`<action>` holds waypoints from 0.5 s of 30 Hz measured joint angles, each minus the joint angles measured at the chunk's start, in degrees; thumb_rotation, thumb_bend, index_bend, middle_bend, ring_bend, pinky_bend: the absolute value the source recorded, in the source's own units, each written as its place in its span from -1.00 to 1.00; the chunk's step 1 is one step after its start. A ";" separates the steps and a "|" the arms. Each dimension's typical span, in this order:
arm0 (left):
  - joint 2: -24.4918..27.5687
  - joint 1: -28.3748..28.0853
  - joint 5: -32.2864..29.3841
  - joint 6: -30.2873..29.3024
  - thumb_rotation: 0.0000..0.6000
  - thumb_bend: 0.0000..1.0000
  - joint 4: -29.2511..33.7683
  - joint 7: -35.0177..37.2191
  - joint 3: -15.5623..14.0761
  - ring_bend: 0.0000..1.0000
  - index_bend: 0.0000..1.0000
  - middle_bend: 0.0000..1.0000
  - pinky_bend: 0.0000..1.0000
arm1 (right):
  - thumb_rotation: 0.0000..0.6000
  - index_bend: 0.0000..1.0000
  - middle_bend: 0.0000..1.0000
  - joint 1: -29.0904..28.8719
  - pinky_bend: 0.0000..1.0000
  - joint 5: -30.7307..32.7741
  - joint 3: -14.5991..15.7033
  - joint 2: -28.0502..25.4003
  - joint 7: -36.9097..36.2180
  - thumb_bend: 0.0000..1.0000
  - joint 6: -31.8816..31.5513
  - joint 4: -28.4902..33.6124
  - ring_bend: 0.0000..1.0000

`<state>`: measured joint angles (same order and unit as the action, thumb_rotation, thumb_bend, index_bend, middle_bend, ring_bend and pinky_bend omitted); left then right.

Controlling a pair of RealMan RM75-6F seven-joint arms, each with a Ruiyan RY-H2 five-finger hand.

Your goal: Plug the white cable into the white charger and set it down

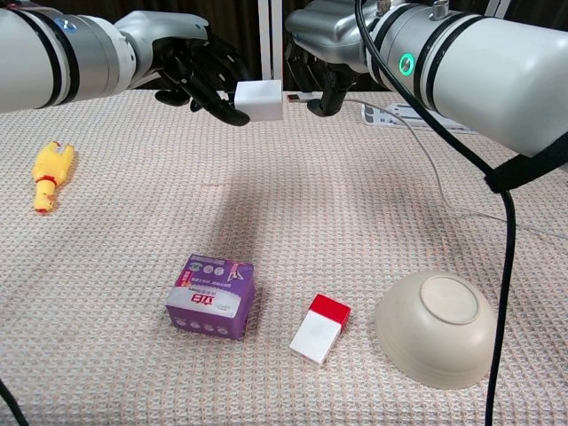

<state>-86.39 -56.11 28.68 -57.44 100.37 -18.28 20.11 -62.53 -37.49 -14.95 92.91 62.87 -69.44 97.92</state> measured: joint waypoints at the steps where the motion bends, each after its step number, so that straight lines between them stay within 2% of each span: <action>1: -0.03 -0.08 0.00 -0.05 1.00 -0.30 0.00 -0.13 -0.07 0.47 0.12 -0.05 0.89 | 1.00 0.30 0.21 -0.14 -0.13 0.08 -0.01 0.11 -0.09 1.00 0.01 -0.01 -0.21; 15: -0.78 -1.35 -0.28 -1.63 1.00 -0.30 0.35 -1.87 -0.45 0.47 0.12 -0.06 0.89 | 1.00 0.30 0.22 -1.33 -0.13 1.39 0.32 0.82 -0.14 1.00 -0.42 -0.73 -0.20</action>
<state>-87.18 -57.47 28.40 -59.07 100.73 -20.15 19.66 -63.86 -36.10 -14.63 93.73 62.73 -69.86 97.19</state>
